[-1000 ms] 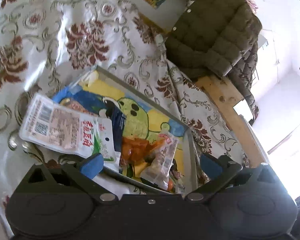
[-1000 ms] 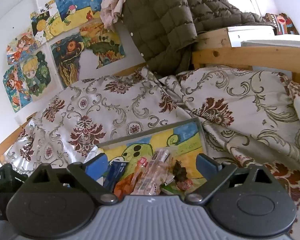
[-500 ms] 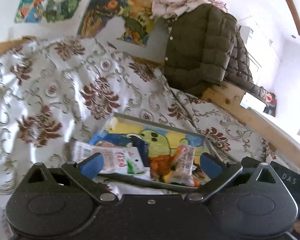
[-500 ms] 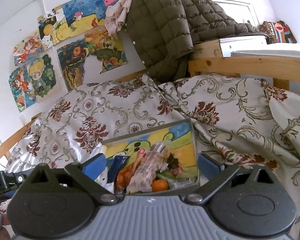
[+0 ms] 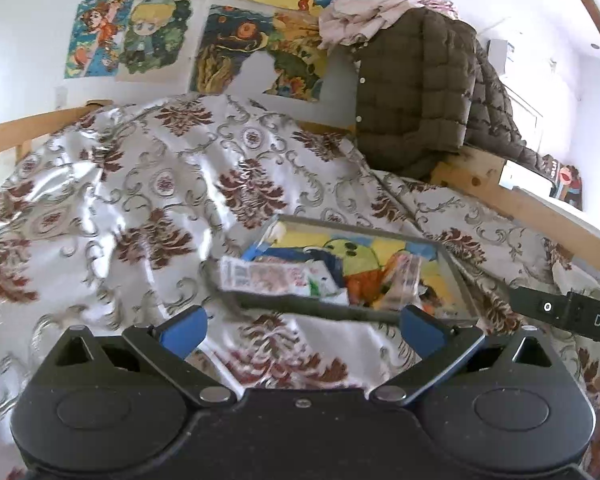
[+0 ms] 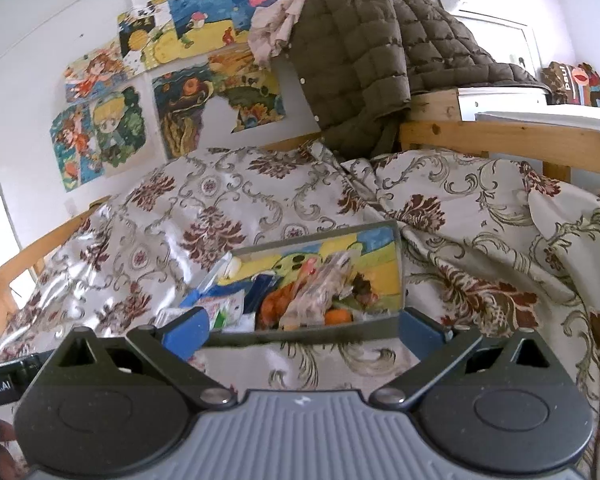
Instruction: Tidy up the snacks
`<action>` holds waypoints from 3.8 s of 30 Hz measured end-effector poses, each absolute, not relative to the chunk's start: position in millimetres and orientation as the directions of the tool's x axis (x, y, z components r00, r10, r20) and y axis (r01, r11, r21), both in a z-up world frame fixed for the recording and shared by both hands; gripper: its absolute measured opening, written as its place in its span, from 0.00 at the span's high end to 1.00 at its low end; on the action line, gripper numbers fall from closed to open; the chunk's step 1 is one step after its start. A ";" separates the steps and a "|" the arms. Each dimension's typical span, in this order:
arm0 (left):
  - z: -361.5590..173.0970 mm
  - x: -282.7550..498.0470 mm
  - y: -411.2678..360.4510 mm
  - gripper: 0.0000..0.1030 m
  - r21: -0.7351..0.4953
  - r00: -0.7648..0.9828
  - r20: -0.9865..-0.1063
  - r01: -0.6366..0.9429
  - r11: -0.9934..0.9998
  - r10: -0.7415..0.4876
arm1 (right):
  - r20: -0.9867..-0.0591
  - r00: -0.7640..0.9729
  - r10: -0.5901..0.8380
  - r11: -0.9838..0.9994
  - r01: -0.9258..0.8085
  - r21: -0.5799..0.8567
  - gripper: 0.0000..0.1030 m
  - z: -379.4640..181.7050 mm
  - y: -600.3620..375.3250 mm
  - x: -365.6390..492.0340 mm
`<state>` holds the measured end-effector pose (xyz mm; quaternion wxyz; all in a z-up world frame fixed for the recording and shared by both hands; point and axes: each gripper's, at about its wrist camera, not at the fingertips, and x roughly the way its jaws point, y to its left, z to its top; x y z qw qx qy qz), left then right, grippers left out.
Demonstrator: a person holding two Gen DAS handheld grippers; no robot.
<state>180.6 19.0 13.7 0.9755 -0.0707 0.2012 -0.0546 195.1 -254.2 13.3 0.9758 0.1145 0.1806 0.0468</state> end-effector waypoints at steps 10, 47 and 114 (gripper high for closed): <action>7.0 134.8 28.3 0.01 -0.129 0.912 -0.400 0.038 0.991 -0.087 | -0.365 0.919 0.146 0.982 -0.089 0.169 0.00 6.3 -237.1 150.2; -5.5 70.3 19.4 0.01 -0.098 0.901 -0.432 -0.009 0.995 -0.034 | -0.453 0.883 0.121 0.992 -0.097 0.078 0.00 -7.3 -214.8 83.5; -8.2 74.6 26.2 0.01 -0.097 0.894 -0.448 -0.025 0.995 -0.021 | -0.470 0.876 0.108 0.994 -0.084 0.071 0.00 -8.4 -215.6 86.4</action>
